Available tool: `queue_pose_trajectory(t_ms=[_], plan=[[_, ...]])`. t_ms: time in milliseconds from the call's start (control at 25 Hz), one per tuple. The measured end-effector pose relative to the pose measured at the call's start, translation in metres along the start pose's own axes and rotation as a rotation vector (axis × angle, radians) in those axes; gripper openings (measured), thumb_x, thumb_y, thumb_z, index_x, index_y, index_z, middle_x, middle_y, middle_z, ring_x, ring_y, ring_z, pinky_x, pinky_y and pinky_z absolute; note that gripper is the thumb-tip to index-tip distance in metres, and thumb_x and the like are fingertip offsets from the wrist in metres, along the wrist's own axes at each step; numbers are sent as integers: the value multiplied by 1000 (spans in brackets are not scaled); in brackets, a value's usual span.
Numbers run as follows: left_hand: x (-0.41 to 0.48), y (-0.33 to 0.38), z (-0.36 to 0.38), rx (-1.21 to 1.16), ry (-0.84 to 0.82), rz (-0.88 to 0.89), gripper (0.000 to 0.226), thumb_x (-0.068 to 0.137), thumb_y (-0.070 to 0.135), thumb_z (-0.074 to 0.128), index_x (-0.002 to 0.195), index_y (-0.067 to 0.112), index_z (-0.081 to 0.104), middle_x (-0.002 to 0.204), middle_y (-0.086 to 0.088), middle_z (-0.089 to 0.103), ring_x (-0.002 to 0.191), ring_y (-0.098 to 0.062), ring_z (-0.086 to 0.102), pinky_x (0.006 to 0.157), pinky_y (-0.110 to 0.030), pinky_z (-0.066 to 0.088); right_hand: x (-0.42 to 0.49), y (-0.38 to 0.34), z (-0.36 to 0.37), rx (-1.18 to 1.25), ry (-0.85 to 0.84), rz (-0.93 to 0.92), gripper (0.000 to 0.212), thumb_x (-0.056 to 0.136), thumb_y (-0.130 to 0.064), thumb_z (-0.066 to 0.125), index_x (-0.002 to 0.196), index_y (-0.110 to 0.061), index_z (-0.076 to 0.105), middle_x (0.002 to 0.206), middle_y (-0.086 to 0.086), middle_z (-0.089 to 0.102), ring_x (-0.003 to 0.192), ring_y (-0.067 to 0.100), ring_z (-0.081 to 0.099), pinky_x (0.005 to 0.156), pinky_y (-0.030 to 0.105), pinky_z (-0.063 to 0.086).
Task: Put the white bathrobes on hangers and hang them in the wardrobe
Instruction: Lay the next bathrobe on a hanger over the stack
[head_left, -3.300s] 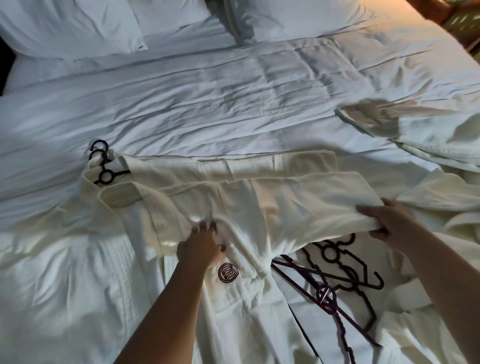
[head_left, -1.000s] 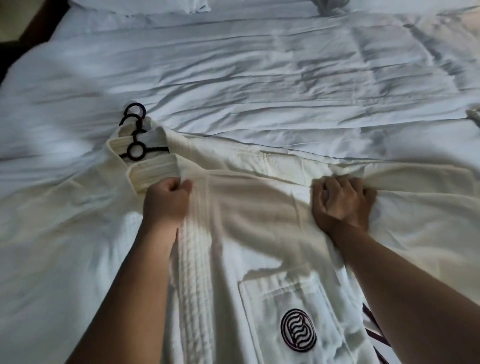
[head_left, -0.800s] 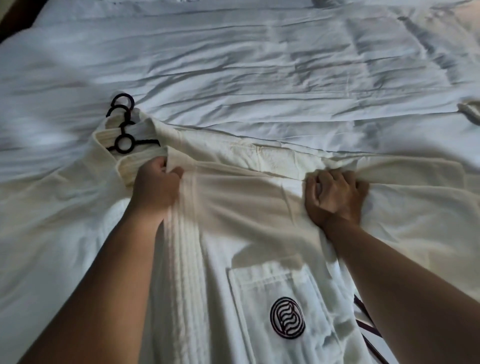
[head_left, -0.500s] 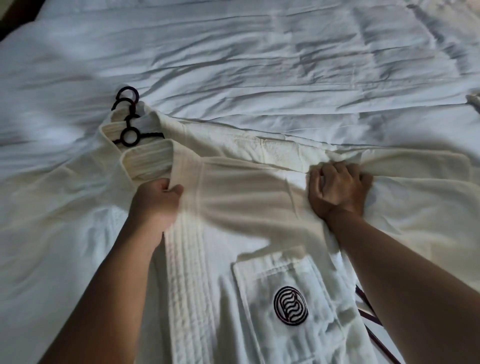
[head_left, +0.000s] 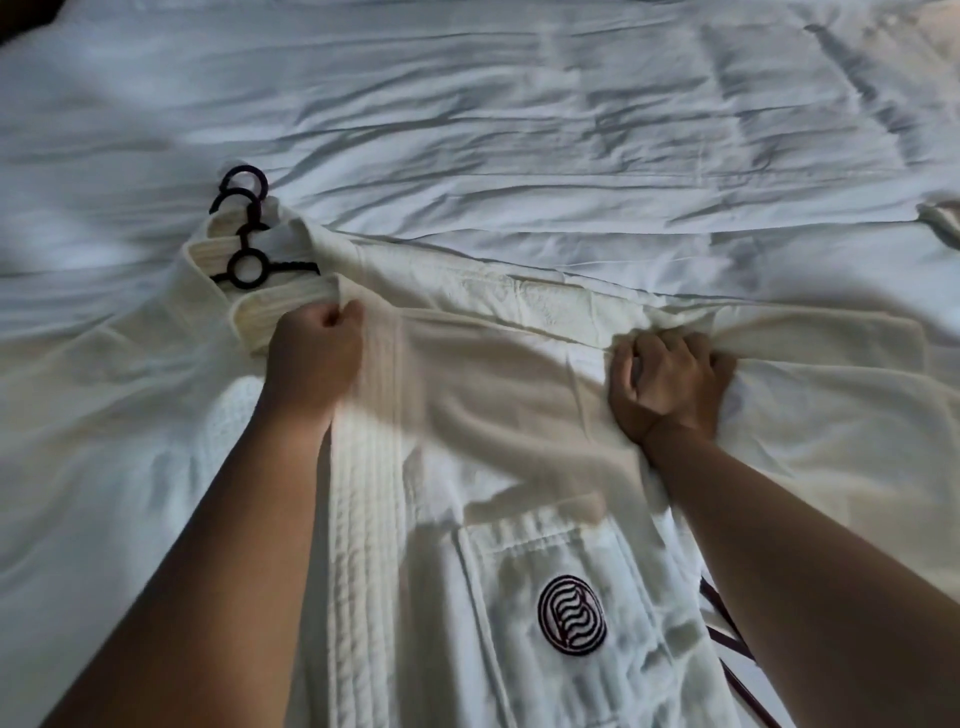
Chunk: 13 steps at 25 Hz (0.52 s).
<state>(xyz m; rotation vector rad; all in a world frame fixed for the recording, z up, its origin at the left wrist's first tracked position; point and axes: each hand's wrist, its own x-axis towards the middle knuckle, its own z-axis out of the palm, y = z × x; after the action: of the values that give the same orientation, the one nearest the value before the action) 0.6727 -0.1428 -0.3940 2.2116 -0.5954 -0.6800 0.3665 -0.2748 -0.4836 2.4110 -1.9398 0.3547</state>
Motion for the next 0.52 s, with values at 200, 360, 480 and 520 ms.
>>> queue_pose_trajectory(t_ms=[200, 360, 480, 520], plan=[[-97, -57, -23, -6, -219, -284, 24, 93, 42, 71, 82, 22, 77, 70, -2, 75, 70, -25, 71, 68, -33, 50, 0, -2, -1, -11, 4, -8, 33, 93, -42, 46, 88, -19, 69, 94, 3, 71, 101, 33, 55, 89, 46, 35], [-108, -78, 0, 117, -14, -134, 35, 101, 28, 61, 79, 2, 70, 71, -12, 69, 78, -30, 69, 65, -35, 41, 0, -4, -8, -65, -67, 4, 40, 95, -43, 38, 93, -18, 70, 100, 5, 71, 104, 34, 55, 92, 47, 34], [-94, -83, -1, 25, -32, -158, 29, 101, 29, 62, 84, 7, 71, 80, -11, 69, 85, -26, 68, 73, -32, 43, 8, -19, -26, -153, -261, -21, 47, 100, -43, 28, 118, -20, 66, 125, 8, 66, 123, 35, 51, 104, 51, 30], [-93, -85, -4, 8, -58, -168, 29, 100, 31, 63, 81, 11, 69, 81, -9, 70, 87, -25, 68, 76, -32, 46, 11, -25, -36, -219, -348, -37, 46, 100, -43, 31, 131, -22, 59, 137, 8, 60, 131, 34, 45, 108, 52, 27]])
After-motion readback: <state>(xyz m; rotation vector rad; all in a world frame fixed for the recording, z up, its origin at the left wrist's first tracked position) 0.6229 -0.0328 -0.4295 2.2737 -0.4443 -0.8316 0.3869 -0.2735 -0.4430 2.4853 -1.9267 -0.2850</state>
